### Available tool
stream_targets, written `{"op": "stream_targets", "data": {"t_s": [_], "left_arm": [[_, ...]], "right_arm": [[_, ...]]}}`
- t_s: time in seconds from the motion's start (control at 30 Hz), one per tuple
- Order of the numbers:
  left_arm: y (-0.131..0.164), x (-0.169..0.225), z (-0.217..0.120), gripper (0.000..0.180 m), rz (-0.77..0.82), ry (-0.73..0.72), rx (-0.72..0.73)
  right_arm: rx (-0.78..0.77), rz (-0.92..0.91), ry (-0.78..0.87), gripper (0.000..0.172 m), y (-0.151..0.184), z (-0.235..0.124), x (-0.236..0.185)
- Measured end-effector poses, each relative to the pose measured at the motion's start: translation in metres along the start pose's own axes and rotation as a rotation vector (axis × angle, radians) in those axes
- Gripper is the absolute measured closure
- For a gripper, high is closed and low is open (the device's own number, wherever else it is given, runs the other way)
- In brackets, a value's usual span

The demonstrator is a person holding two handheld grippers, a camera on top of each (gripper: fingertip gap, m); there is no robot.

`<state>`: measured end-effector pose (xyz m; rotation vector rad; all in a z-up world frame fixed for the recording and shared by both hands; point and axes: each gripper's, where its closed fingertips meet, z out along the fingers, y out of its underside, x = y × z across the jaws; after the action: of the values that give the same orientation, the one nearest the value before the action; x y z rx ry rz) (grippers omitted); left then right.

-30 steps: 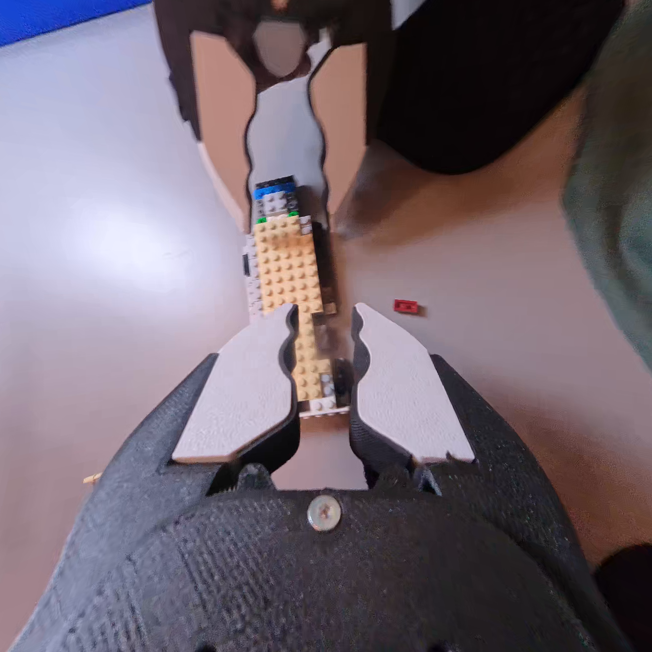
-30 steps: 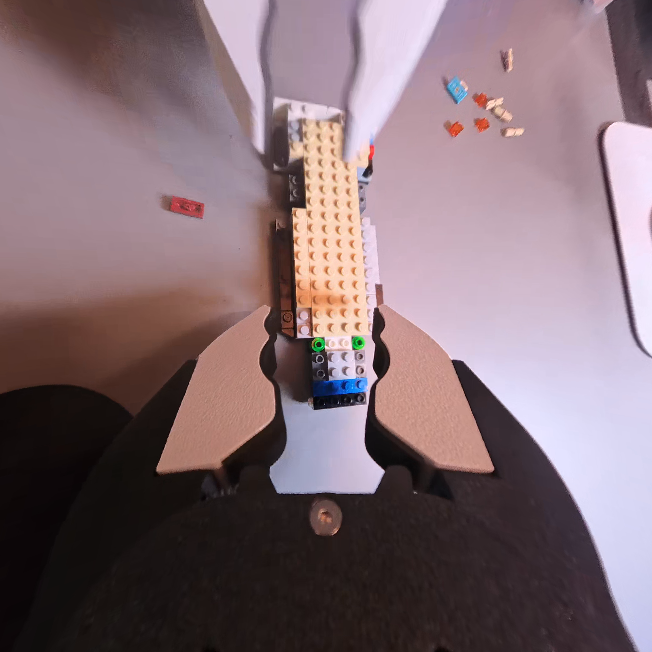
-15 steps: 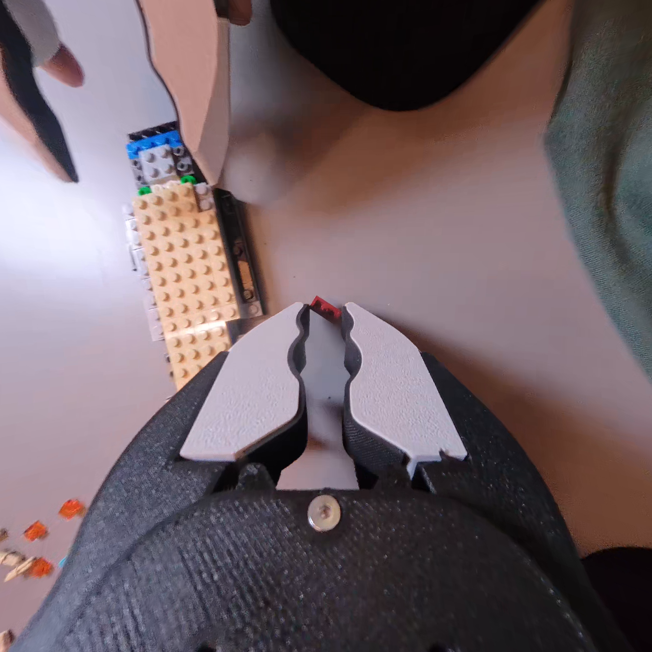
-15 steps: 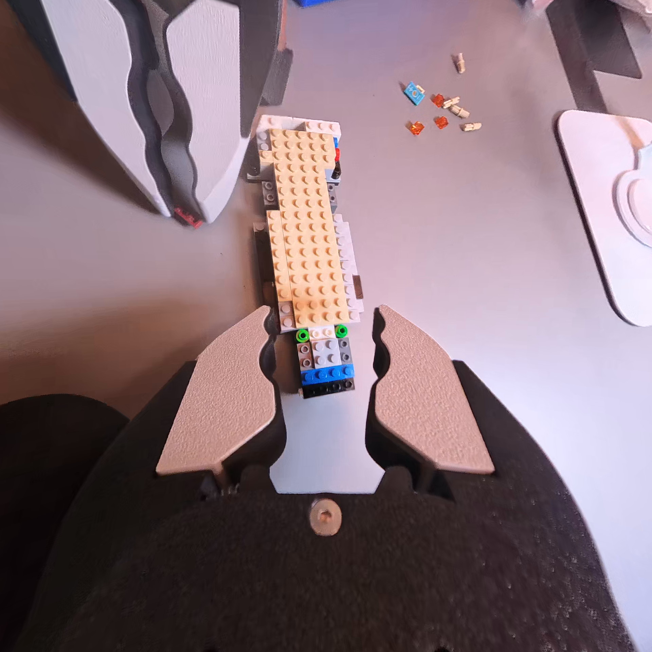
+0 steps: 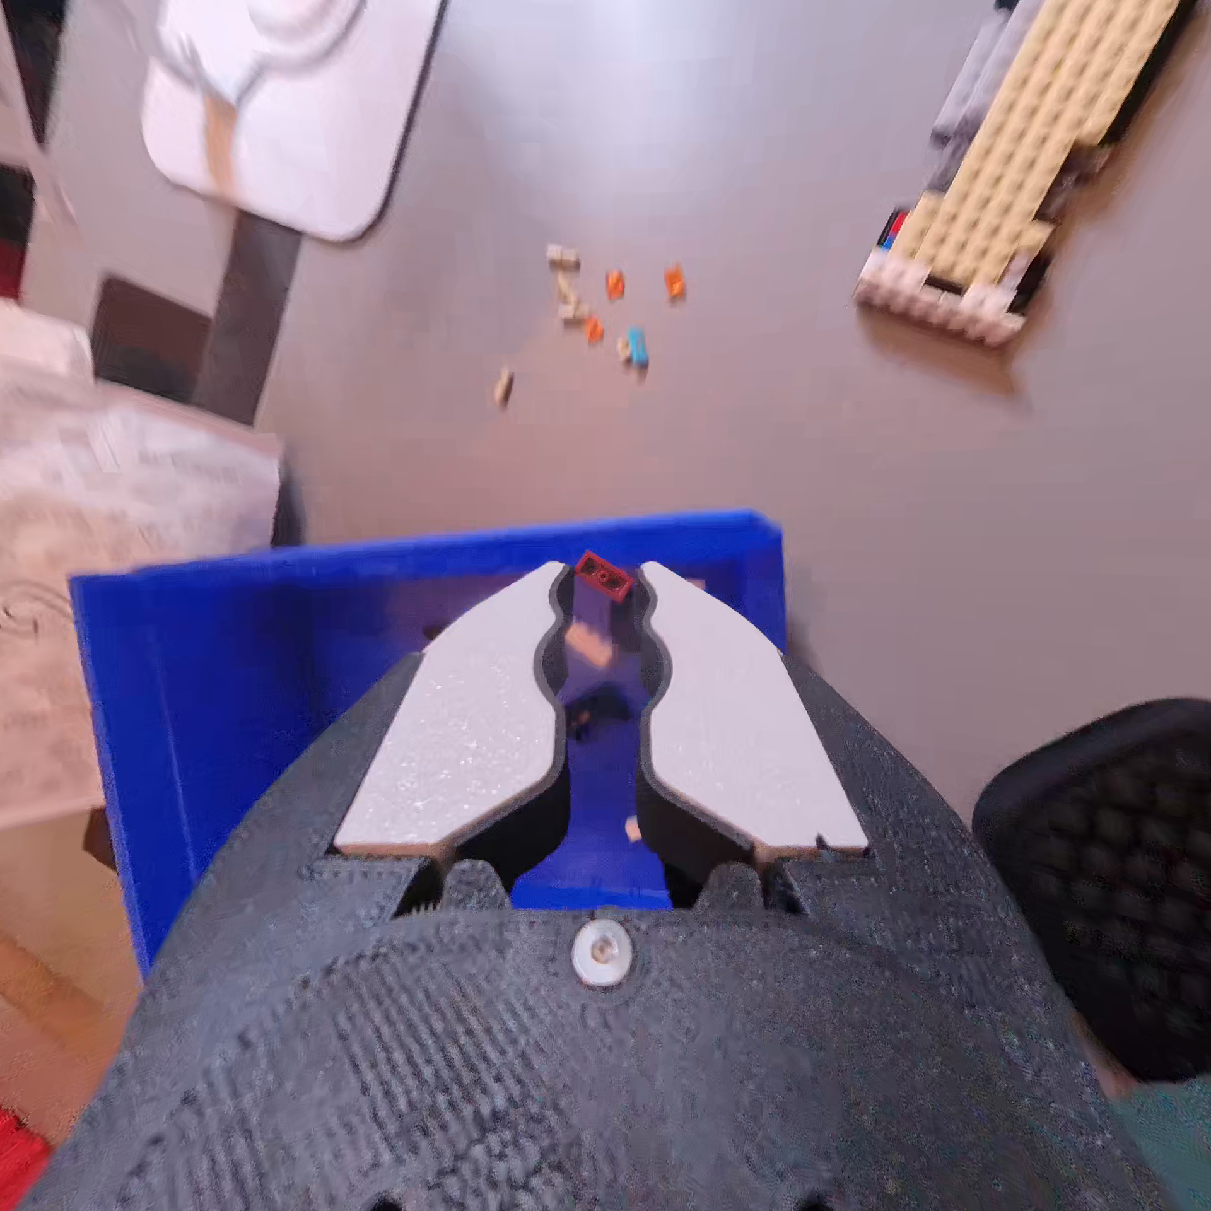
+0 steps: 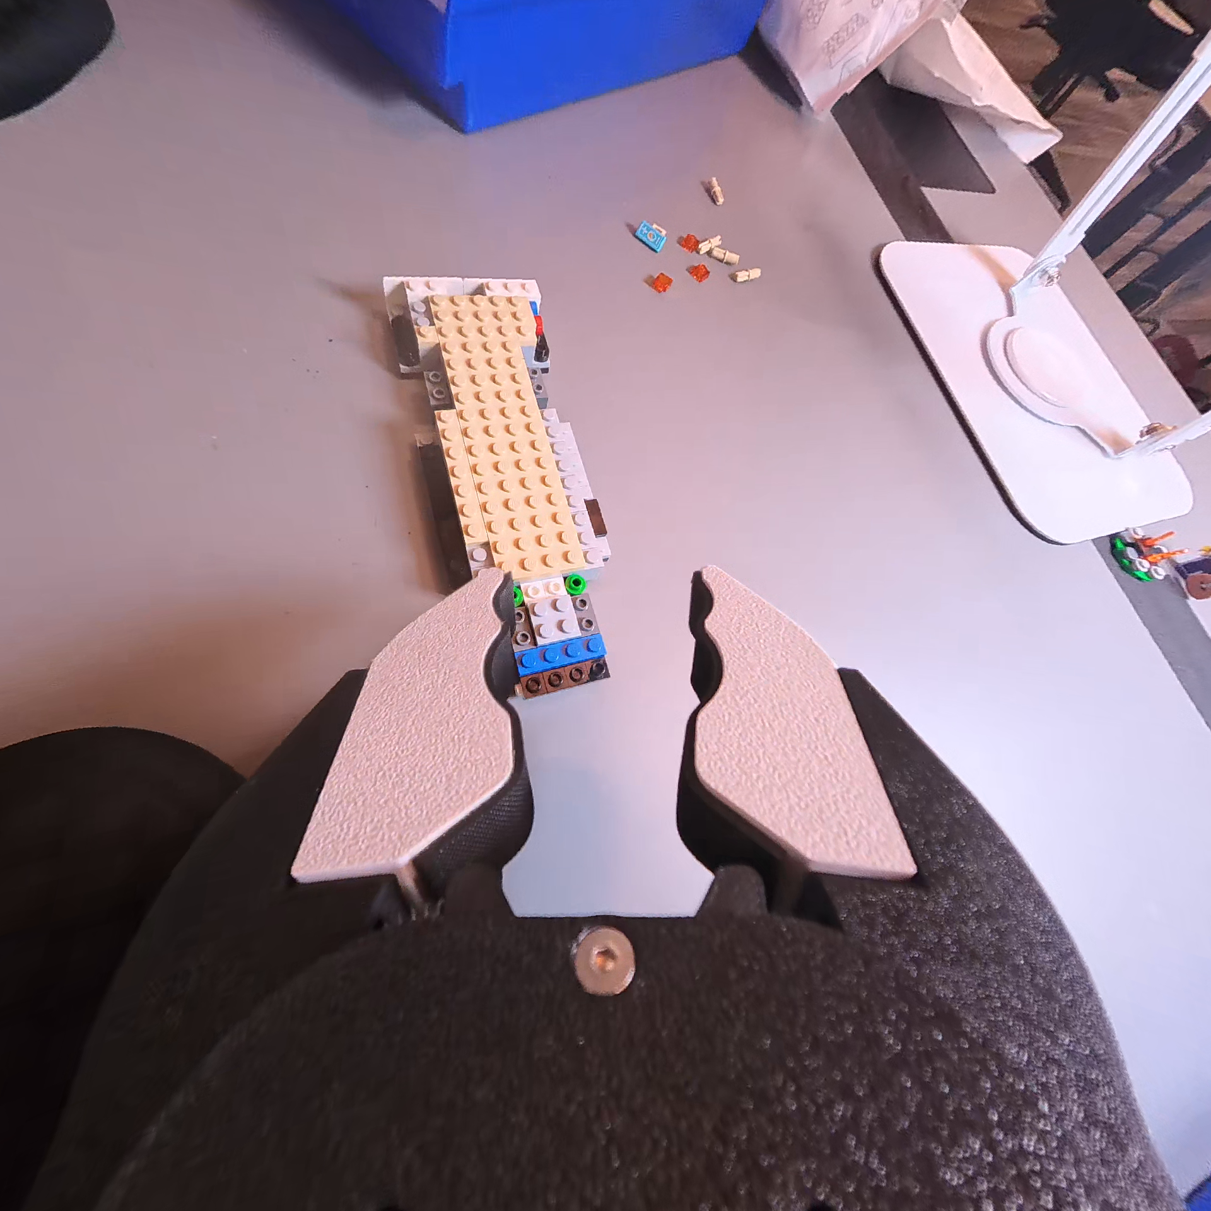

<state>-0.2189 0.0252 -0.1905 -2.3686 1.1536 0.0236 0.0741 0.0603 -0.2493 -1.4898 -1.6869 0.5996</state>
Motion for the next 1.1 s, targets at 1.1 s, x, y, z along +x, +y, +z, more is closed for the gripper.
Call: {"op": "stream_targets", "data": {"t_s": [1.1], "left_arm": [[-0.069, 0.149, 0.102, 0.114, 0.234, 0.185, 0.17]], "right_arm": [[-0.242, -0.133, -0.195, 0.118, 0.005, 0.041, -0.03]]}}
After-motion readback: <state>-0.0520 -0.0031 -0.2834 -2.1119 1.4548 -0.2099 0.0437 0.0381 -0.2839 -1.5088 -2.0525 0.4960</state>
